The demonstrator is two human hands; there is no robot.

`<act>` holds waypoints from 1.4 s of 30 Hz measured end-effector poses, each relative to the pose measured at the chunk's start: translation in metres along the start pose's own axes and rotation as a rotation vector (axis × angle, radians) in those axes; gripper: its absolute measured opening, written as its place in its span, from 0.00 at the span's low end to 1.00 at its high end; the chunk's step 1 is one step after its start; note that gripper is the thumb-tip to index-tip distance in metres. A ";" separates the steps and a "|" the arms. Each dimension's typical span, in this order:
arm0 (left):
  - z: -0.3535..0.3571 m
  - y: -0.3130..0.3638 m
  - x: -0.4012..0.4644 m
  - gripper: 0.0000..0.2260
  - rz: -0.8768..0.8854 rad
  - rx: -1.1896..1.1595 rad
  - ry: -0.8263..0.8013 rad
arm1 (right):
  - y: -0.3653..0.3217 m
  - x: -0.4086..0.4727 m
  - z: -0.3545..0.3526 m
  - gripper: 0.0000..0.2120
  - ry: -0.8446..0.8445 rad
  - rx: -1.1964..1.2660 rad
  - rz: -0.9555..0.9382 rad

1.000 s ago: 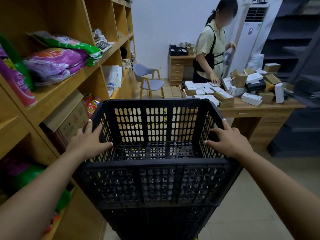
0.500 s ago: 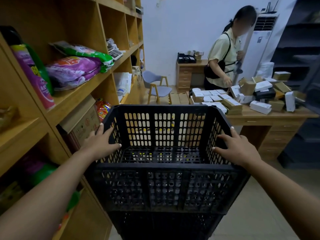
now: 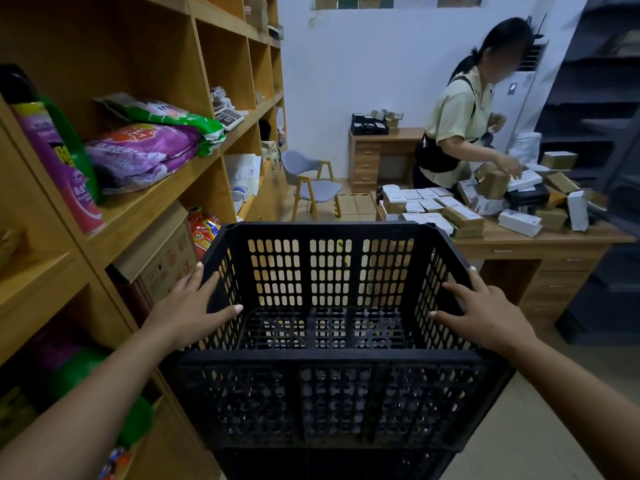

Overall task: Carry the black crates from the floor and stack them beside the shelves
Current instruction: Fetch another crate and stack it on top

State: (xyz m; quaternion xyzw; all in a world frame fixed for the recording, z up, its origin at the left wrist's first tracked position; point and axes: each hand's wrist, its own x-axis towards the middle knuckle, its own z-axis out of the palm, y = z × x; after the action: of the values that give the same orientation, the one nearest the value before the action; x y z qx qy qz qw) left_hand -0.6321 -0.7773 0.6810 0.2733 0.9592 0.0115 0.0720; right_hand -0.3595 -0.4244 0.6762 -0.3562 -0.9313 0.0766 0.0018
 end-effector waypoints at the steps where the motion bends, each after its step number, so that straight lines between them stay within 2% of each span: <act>1: 0.000 0.000 0.001 0.47 0.004 -0.006 -0.002 | 0.000 0.001 -0.001 0.36 0.005 0.007 0.002; 14: 0.003 -0.003 0.004 0.47 0.011 -0.080 0.019 | -0.002 0.000 -0.003 0.36 0.008 -0.020 0.012; 42: -0.001 0.005 -0.002 0.45 0.001 -0.031 -0.021 | -0.002 -0.003 -0.009 0.34 -0.009 -0.006 0.037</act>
State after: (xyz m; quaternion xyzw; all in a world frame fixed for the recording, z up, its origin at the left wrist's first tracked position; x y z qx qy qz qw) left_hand -0.6280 -0.7741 0.6827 0.2727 0.9579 0.0237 0.0866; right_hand -0.3581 -0.4264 0.6852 -0.3731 -0.9247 0.0756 -0.0047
